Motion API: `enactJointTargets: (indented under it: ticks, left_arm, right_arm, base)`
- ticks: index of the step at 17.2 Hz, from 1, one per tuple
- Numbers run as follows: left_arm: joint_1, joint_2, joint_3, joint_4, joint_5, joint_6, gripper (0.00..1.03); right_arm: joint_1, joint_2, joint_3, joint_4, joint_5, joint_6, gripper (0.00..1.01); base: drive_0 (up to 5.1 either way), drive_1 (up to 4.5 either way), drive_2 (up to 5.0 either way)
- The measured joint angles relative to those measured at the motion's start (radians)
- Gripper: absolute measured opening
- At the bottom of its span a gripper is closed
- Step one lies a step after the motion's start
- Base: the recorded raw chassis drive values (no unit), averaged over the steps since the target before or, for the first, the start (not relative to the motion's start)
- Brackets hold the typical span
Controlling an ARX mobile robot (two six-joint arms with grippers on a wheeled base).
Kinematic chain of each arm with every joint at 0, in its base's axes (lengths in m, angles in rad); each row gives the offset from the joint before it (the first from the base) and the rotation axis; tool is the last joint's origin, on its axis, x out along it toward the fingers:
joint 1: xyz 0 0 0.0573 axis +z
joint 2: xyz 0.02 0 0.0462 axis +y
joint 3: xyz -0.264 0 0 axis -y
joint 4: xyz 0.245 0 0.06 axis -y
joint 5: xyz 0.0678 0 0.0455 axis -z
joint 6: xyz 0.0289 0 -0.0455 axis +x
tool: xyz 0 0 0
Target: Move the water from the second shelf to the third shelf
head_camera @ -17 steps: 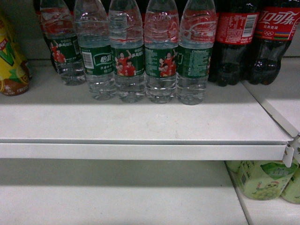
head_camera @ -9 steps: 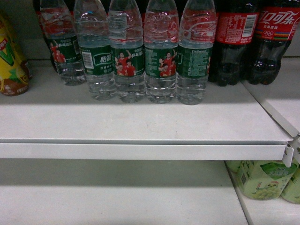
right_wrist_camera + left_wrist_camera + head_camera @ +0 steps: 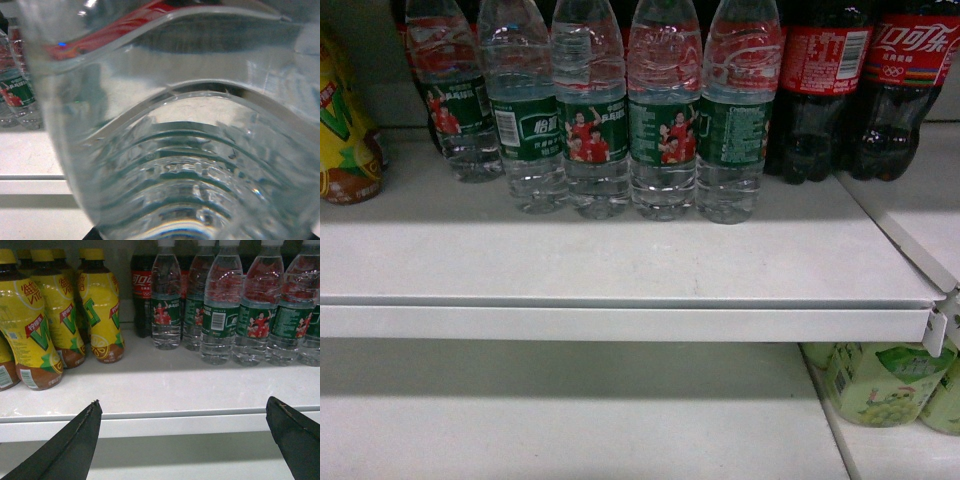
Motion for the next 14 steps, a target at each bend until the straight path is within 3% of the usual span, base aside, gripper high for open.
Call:
enactJointTargets:
  ticks: [14]
  left_arm:
    - [0.000, 0.000, 0.000, -0.003, 0.000, 0.000, 0.98]
  right_arm:
    - [0.000, 0.000, 0.000, -0.003, 0.000, 0.000, 0.40]
  base:
    - [0.0, 0.00, 0.0]
